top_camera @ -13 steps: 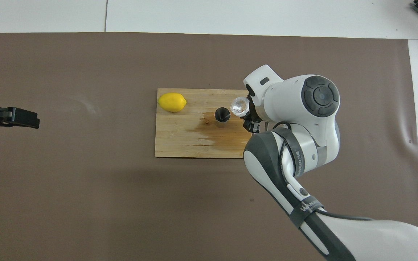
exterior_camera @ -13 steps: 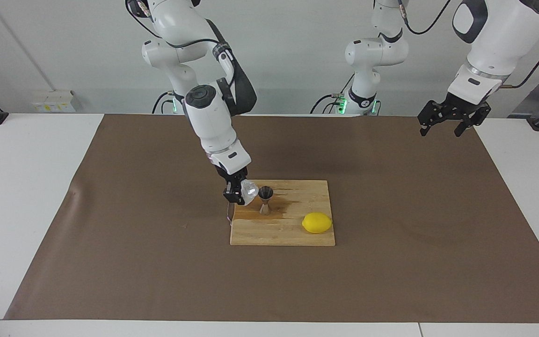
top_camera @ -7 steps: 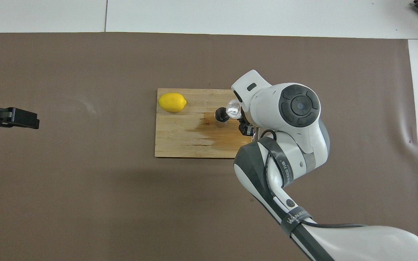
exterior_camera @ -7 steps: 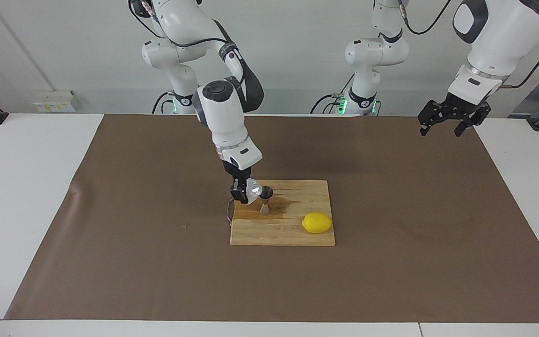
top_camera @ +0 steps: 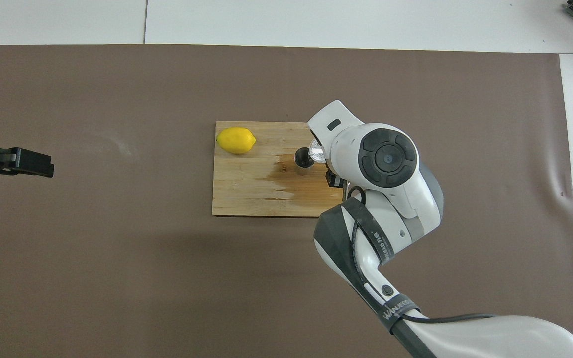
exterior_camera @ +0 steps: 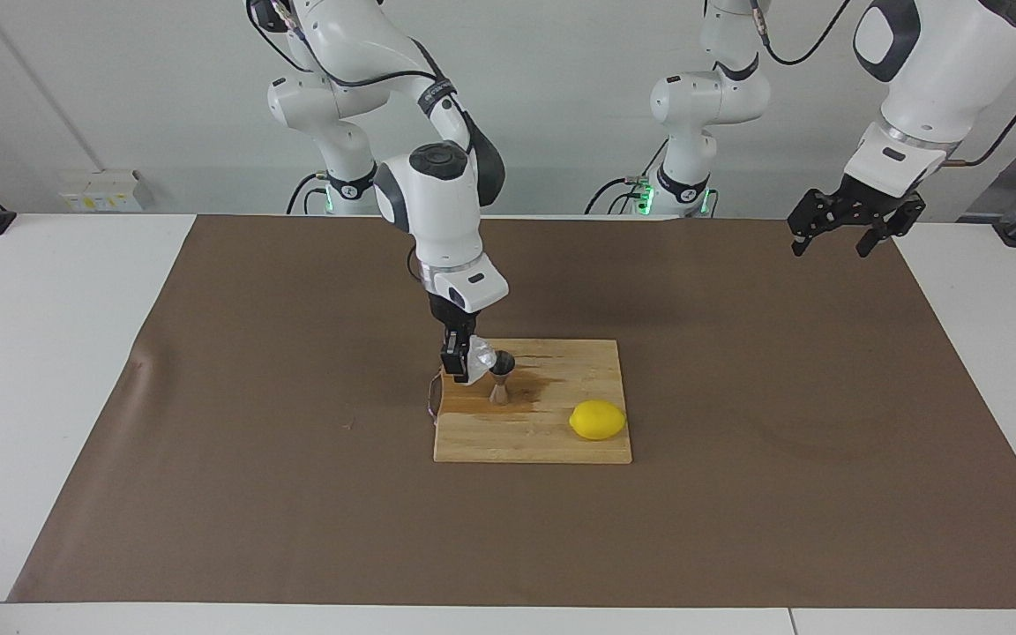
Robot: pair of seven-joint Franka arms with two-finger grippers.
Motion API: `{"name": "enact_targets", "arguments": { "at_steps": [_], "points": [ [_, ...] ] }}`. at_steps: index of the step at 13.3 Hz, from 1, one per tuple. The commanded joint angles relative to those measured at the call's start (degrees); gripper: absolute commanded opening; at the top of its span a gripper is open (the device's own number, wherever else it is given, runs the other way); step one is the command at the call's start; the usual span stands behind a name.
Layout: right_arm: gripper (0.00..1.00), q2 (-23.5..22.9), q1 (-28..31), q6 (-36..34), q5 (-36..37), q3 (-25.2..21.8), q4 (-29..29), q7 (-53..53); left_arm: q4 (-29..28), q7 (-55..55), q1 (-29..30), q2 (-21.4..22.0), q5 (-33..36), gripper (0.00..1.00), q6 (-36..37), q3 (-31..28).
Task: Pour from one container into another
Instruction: 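Tilt the white cup with the right gripper to pour into the metal cup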
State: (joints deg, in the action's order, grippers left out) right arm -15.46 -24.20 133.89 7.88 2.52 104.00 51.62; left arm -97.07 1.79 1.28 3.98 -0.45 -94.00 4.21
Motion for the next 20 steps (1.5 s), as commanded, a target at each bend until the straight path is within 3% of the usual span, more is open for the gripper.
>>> {"name": "enact_targets", "arguments": {
  "at_steps": [1, 20],
  "points": [
    [0.43, 1.40, -0.32, 0.93, 2.48, 0.11, 1.29, -1.88, -0.14, 0.14, 0.47, 0.68, 0.89, 1.00, 0.84, 0.19],
    [0.43, 1.93, -1.64, 0.84, 6.09, 0.11, 1.73, -3.28, -0.14, 0.14, 0.47, 0.68, 0.89, 1.00, 0.84, 0.19]
  ]
}}
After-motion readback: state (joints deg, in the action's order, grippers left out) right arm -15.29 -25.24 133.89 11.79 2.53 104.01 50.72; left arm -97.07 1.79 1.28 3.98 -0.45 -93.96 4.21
